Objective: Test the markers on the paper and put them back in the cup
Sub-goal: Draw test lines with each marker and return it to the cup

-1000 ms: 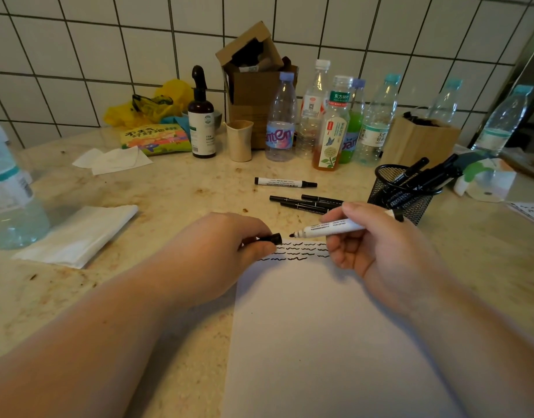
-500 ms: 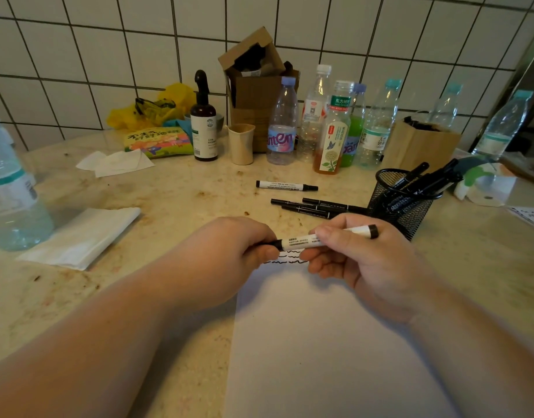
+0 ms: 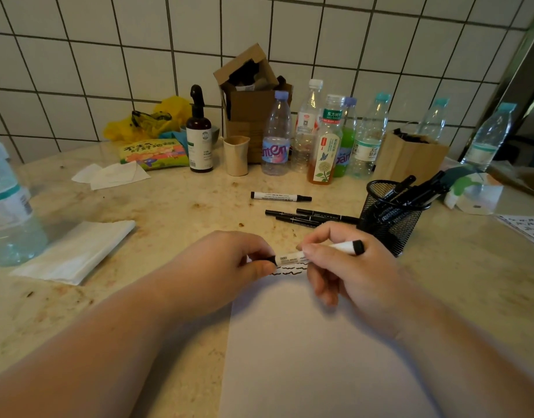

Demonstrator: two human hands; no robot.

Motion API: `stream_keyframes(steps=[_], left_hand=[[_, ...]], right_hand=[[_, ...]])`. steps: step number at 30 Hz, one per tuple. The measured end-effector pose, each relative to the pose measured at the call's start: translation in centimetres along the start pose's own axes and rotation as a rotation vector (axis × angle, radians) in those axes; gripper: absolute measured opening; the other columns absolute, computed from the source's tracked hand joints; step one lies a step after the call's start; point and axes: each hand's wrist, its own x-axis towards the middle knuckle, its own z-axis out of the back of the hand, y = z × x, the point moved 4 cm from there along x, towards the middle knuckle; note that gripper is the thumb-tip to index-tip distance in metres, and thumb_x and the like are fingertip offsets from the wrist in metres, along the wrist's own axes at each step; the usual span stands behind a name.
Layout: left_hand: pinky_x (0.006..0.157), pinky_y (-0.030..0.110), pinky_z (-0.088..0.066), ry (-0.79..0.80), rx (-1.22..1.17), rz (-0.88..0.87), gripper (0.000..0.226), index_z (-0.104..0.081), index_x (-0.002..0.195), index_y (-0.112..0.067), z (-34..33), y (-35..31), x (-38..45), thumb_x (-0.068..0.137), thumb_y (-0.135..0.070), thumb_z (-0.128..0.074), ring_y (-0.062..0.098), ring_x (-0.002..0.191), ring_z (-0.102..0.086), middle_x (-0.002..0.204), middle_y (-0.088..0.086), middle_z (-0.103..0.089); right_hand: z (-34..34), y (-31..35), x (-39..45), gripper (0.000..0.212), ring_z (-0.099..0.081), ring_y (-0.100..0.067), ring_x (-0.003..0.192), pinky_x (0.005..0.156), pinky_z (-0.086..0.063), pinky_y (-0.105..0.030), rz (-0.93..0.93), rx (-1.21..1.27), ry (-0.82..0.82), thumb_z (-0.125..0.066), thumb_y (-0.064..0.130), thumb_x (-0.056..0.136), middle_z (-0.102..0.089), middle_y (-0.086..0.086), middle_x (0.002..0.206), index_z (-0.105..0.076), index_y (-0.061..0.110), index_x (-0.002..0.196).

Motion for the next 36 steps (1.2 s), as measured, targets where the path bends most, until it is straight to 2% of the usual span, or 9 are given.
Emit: stream_keyframes(steps=[3, 7, 14, 19, 23, 26, 30, 33, 36], left_hand=[[0.062, 0.010, -0.036, -0.063, 0.057, 0.037, 0.020, -0.061, 0.109, -0.042, 0.2, 1.1, 0.1, 0.089, -0.043, -0.063, -0.007, 0.078, -0.055, 0.087, -0.027, -0.061], [0.061, 0.010, -0.036, -0.092, 0.131, 0.063, 0.007, -0.065, 0.095, -0.040, 0.1, 1.8, 0.0, 0.090, -0.042, -0.060, -0.005, 0.080, -0.055, 0.086, -0.025, -0.060], [0.070, 0.014, -0.042, -0.056, 0.150, 0.037, 0.013, -0.070, 0.087, -0.035, -0.3, 2.1, 0.2, 0.091, -0.040, -0.058, -0.002, 0.083, -0.056, 0.093, -0.023, -0.060], [0.068, 0.013, -0.040, -0.069, 0.154, 0.006, 0.014, -0.071, 0.087, -0.033, -0.3, 1.9, 0.1, 0.092, -0.038, -0.058, -0.002, 0.082, -0.055, 0.092, -0.022, -0.060], [0.069, 0.014, -0.042, -0.073, 0.142, 0.012, 0.015, -0.071, 0.087, -0.032, -0.2, 1.8, 0.1, 0.091, -0.038, -0.058, 0.000, 0.084, -0.056, 0.093, -0.021, -0.060], [0.070, 0.014, -0.042, -0.064, 0.144, 0.015, 0.015, -0.071, 0.088, -0.033, -0.3, 1.8, 0.1, 0.091, -0.040, -0.058, -0.001, 0.083, -0.056, 0.094, -0.021, -0.060], [0.073, 0.019, -0.045, -0.055, 0.138, 0.038, 0.017, -0.071, 0.087, -0.033, -0.3, 2.0, 0.2, 0.093, -0.039, -0.056, -0.001, 0.083, -0.056, 0.095, -0.021, -0.060], [0.068, 0.015, -0.042, -0.056, 0.140, 0.045, 0.013, -0.071, 0.088, -0.035, -0.3, 2.0, 0.3, 0.088, -0.044, -0.061, -0.002, 0.081, -0.056, 0.094, -0.021, -0.059], [0.063, 0.016, -0.038, -0.034, 0.150, 0.065, 0.021, -0.067, 0.091, -0.036, -0.5, 1.8, 0.2, 0.079, -0.054, -0.070, -0.002, 0.078, -0.052, 0.095, -0.021, -0.056]], right_hand=[[1.3, 0.7, 0.0, 0.018, -0.054, -0.021, 0.048, 0.046, -0.042, -0.028, 0.101, 0.031, -0.193, -0.059, 0.012, 0.097, -0.063, -0.010, 0.063, -0.071, 0.018, 0.085], [3.8, 1.9, -0.4, 0.015, -0.051, -0.017, 0.054, 0.044, -0.040, -0.025, 0.207, -0.013, -0.536, -0.057, 0.015, 0.099, -0.057, -0.004, 0.065, -0.067, 0.027, 0.098], [5.6, 1.4, -0.5, 0.022, -0.051, -0.017, 0.056, 0.042, -0.039, -0.023, 0.043, -0.032, -0.801, -0.053, 0.031, 0.101, -0.060, -0.006, 0.068, -0.057, 0.037, 0.122], [5.9, 2.0, 0.2, 0.027, -0.063, -0.009, 0.051, 0.057, -0.055, -0.033, 0.056, 0.051, -0.769, -0.055, 0.020, 0.101, -0.066, 0.000, 0.089, -0.051, 0.035, 0.122], [6.1, 2.1, 0.1, 0.068, -0.073, -0.020, 0.066, 0.061, -0.058, -0.031, 0.121, 0.136, -0.759, -0.059, 0.013, 0.100, -0.068, -0.004, 0.110, -0.025, 0.032, 0.156], [5.9, 2.3, -0.2, 0.068, -0.074, -0.022, 0.070, 0.061, -0.057, -0.029, 0.175, 0.087, -0.753, -0.055, 0.009, 0.101, -0.069, -0.001, 0.107, -0.024, 0.031, 0.157], [5.3, 2.0, -0.4, 0.024, -0.062, -0.006, 0.064, 0.055, -0.050, -0.016, 0.072, -0.312, -0.711, -0.055, 0.015, 0.101, -0.068, -0.001, 0.084, -0.067, 0.025, 0.119], [4.6, 2.5, 0.1, 0.017, -0.063, -0.007, 0.075, 0.060, -0.044, -0.017, -0.043, -0.613, -0.515, -0.058, 0.021, 0.099, -0.067, 0.009, 0.085, -0.070, 0.033, 0.105], [2.9, 3.0, 0.5, 0.022, -0.061, -0.008, 0.092, 0.077, -0.044, -0.022, -0.214, -0.983, -0.172, -0.058, 0.026, 0.100, -0.063, 0.016, 0.099, -0.069, 0.030, 0.118]])
